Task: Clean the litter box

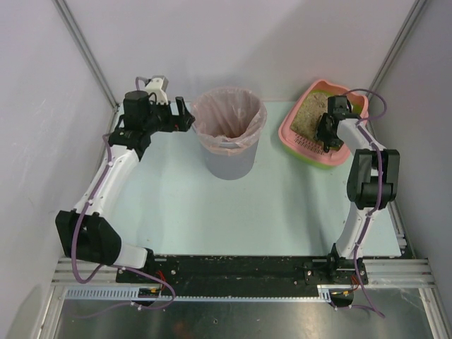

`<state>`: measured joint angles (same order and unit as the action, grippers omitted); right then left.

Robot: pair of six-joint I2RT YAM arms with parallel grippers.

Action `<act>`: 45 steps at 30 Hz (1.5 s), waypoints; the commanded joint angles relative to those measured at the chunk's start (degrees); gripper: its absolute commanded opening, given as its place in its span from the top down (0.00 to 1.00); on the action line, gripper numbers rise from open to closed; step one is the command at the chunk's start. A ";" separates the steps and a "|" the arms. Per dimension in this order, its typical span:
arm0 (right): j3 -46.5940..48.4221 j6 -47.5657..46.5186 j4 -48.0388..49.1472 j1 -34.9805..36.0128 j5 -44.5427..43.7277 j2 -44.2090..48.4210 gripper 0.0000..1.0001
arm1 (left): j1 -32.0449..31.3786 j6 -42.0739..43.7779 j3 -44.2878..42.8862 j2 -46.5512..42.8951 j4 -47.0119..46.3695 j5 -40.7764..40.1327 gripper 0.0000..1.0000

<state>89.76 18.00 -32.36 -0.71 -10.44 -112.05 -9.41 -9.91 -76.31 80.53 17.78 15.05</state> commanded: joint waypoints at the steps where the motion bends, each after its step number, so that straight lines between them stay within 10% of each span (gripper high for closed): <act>1: 2.44 3.88 0.01 -0.87 4.28 -3.17 0.51 | 0.62 1.83 -3.31 0.94 -0.82 -1.51 0.01; 16: 15.68 -0.41 -11.46 -0.26 5.60 -7.74 1.00 | 3.08 3.58 -12.10 7.71 -0.91 -3.36 0.02; 26: 44.60 -4.20 -35.83 -3.07 9.91 -23.56 1.00 | 6.15 2.62 -16.06 12.11 -1.43 0.15 0.02; 45: 54.21 -5.87 -43.33 -6.76 16.68 -32.00 1.00 | 7.56 1.47 -14.39 12.81 -2.14 1.30 0.02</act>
<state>141.29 13.17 -74.52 -7.16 5.54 -142.80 -2.44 -7.99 -89.38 93.08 17.67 15.00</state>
